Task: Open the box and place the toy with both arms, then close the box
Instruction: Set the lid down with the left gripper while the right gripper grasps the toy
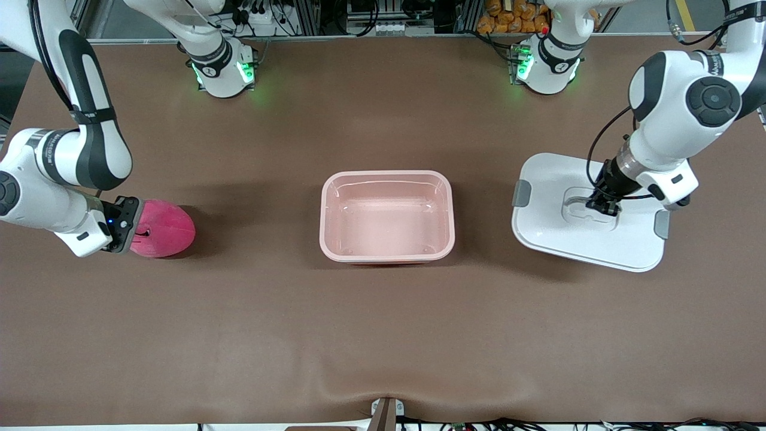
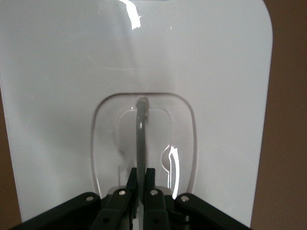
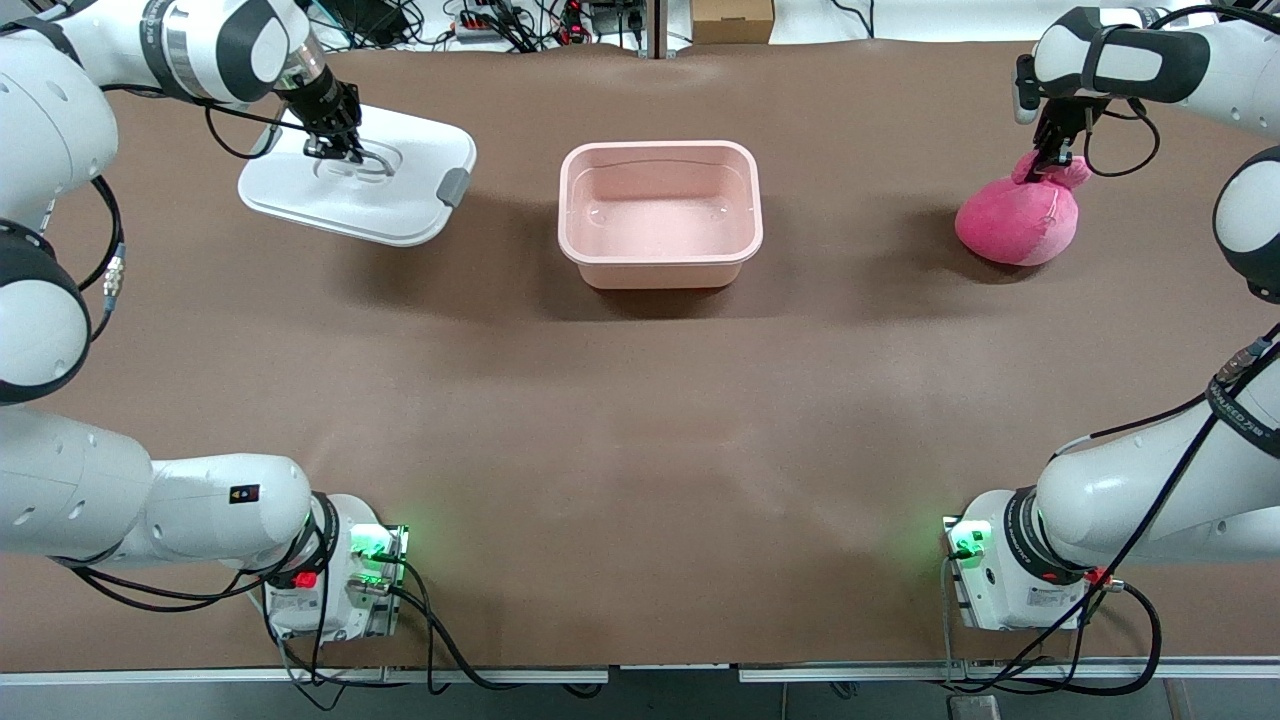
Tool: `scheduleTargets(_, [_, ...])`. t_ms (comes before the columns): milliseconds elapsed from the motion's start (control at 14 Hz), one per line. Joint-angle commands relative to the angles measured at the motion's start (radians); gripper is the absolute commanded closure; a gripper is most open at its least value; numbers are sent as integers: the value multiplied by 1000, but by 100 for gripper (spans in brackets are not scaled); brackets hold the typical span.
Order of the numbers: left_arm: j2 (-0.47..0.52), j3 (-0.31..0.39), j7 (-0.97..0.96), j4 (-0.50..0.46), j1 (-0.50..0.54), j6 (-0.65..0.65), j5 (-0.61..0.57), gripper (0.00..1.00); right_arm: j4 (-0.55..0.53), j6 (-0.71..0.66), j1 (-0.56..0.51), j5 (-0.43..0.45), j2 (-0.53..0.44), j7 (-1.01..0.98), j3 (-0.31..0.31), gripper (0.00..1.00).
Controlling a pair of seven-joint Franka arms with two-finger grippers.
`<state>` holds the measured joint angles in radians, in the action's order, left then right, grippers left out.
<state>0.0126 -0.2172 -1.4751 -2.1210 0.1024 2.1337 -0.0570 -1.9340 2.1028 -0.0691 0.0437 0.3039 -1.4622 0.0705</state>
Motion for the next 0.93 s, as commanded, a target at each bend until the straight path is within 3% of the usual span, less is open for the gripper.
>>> scheduleTargets(0, [35,-11,-34,-49,13,61,-17,100,-2,-6,-9,-5,-11,0,-9,100])
scheduleTargets(285, [12,-10,-63,-88,25,156,-17,100,41,-92,-11,-36,-17,42,-8,100])
scheduleTargets(854, [-25,-11,-163,-89,28,164,-58,100,113,-246,29,-38,-40,238,-11,100])
